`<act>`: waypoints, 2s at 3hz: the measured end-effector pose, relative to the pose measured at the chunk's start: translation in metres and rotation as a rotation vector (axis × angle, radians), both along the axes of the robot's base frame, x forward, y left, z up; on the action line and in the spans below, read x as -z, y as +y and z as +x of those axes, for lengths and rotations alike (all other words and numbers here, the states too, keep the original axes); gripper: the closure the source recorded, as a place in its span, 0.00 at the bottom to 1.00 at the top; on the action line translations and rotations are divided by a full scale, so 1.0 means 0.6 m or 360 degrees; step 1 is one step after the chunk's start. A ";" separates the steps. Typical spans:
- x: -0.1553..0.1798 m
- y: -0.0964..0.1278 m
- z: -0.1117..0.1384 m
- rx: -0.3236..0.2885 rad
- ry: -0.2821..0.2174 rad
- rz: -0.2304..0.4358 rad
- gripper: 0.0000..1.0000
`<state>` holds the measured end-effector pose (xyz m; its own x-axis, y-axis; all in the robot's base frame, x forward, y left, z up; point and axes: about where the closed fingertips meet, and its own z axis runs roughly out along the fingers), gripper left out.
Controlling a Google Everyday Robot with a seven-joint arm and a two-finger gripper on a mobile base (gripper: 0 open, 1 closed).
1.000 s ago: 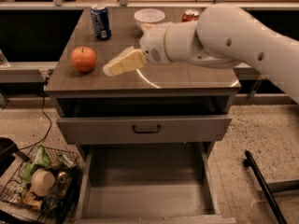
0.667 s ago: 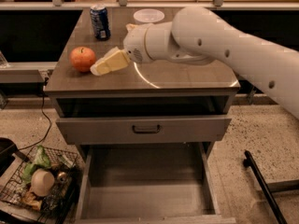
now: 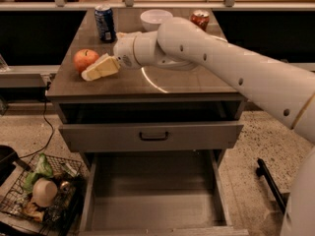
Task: Place apple into middle drawer
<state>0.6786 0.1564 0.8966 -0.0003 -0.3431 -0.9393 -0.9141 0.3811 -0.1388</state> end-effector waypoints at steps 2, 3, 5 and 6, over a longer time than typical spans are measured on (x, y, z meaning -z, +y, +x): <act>0.028 0.092 0.017 -0.0155 0.0070 0.0208 0.00; 0.043 0.135 0.010 -0.0247 0.0097 0.0255 0.16; 0.045 0.146 0.005 -0.0267 0.0103 0.0260 0.63; 0.046 0.152 0.002 -0.0276 0.0105 0.0260 0.94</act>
Offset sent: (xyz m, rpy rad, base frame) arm 0.0164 0.0796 -0.0249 0.2052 0.0738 0.1520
